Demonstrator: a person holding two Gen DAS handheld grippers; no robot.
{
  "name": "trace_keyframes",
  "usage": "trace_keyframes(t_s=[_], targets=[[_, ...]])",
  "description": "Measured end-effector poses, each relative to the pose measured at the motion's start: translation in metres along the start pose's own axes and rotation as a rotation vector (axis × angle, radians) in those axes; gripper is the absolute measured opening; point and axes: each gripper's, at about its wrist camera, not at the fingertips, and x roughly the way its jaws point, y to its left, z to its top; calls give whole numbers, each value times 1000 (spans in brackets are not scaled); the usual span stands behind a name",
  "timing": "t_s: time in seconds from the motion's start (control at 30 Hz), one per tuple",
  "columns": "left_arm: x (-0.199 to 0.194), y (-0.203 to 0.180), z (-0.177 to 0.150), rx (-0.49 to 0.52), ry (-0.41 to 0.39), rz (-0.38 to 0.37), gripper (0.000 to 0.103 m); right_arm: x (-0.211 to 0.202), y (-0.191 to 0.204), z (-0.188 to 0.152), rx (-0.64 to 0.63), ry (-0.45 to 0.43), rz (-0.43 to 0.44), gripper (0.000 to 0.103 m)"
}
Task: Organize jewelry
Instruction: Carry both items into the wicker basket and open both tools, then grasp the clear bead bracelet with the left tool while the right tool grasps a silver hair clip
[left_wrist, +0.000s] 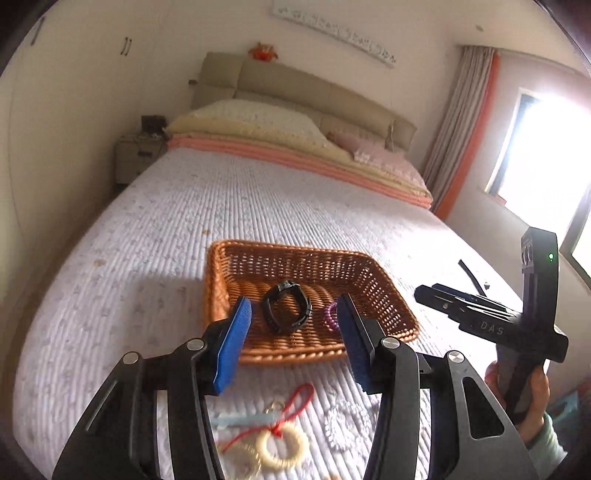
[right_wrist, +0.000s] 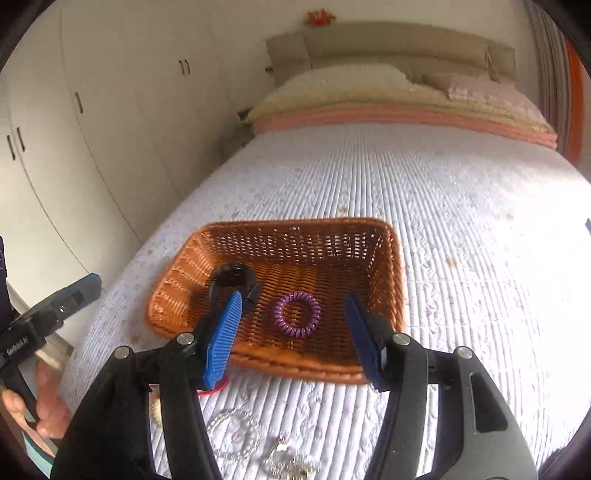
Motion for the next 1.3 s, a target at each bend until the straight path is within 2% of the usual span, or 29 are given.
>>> trace_keyframes(t_s=[0.23, 0.37, 0.53, 0.57, 0.67, 0.77, 0.93, 1.1, 1.13, 1.2, 1.3], targets=[[-64, 15, -31, -50, -38, -6, 46, -57, 12, -44, -81, -74, -25, 55], [-75, 27, -60, -91, -16, 9, 46, -63, 5, -79, -74, -32, -8, 55], [-52, 50, -101, -184, 97, 8, 46, -51, -17, -122, -17, 95, 19, 55], [-45, 53, -108, -200, 126, 12, 42, -45, -20, -129, -9, 123, 29, 55], [-23, 64, -126, -248, 214, 11, 38, -29, -30, -144, 19, 186, 52, 55], [-5, 68, -134, -281, 267, 18, 34, -19, -38, -151, 54, 237, 98, 55], [16, 71, -134, -282, 279, 91, 31, -17, -30, -164, 29, 273, 173, 55], [29, 67, -130, -264, 278, 136, 31, -29, -2, -181, -84, 311, 227, 55], [31, 64, -129, -251, 277, 147, 31, -29, 6, -184, -108, 306, 228, 55], [31, 62, -131, -235, 277, 159, 30, -32, 14, -186, -149, 288, 177, 55], [31, 66, -131, -239, 274, 166, 30, -23, 16, -184, -174, 282, 53, 54]])
